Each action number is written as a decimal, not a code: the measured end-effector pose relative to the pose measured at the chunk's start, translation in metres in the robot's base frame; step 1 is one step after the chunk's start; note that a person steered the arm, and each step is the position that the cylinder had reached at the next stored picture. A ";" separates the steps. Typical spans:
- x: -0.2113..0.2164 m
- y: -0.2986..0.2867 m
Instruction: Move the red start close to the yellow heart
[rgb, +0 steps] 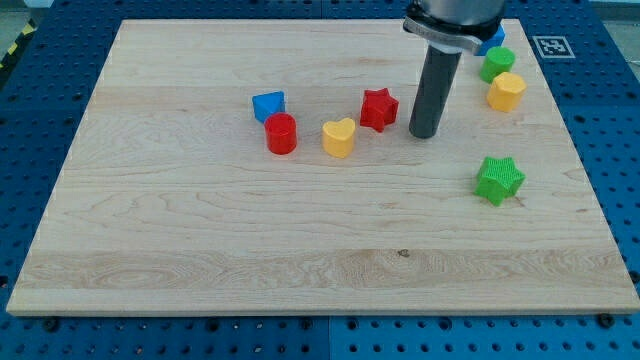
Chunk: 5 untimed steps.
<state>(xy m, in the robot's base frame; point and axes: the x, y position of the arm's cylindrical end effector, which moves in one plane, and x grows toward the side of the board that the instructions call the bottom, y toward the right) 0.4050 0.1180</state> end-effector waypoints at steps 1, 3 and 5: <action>-0.009 -0.006; -0.027 -0.021; -0.027 -0.033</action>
